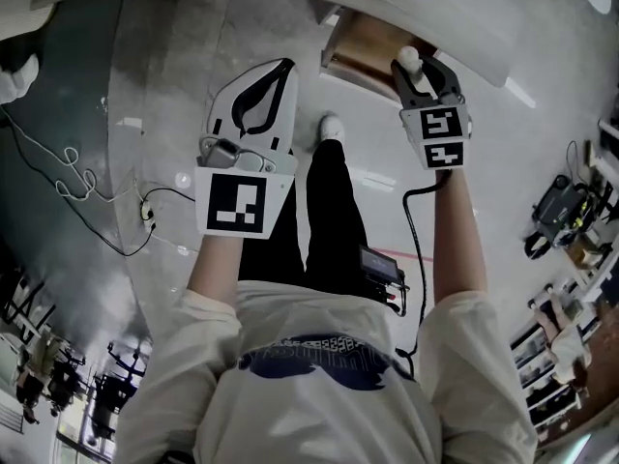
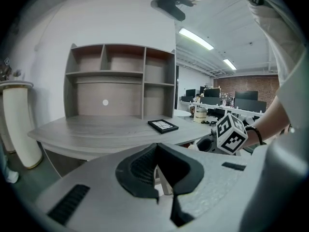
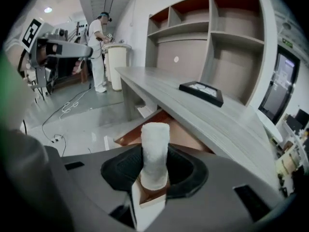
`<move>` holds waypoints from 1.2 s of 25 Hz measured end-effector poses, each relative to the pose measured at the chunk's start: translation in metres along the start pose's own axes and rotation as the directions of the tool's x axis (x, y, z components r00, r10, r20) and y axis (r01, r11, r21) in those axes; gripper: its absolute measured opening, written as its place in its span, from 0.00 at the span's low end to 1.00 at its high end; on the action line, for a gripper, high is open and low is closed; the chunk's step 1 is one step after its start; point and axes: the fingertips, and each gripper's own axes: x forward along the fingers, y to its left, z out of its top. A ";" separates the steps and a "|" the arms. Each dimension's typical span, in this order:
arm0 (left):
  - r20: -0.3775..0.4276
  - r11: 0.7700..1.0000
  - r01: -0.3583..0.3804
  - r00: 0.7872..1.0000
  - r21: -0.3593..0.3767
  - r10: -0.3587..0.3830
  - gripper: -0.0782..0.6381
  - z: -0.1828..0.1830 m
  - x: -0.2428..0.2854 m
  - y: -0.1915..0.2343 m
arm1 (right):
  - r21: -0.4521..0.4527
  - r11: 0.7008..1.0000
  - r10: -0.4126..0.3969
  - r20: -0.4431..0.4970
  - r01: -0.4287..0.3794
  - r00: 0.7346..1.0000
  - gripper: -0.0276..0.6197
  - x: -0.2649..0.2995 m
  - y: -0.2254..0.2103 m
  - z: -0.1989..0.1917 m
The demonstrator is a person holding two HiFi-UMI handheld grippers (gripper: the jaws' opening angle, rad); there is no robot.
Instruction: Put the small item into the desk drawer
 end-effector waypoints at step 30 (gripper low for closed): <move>-0.004 0.998 -0.042 0.999 -0.038 0.042 0.12 -0.036 0.001 0.019 | -0.430 0.882 -0.012 -0.435 -0.195 0.901 0.24 0.108 0.039 -0.059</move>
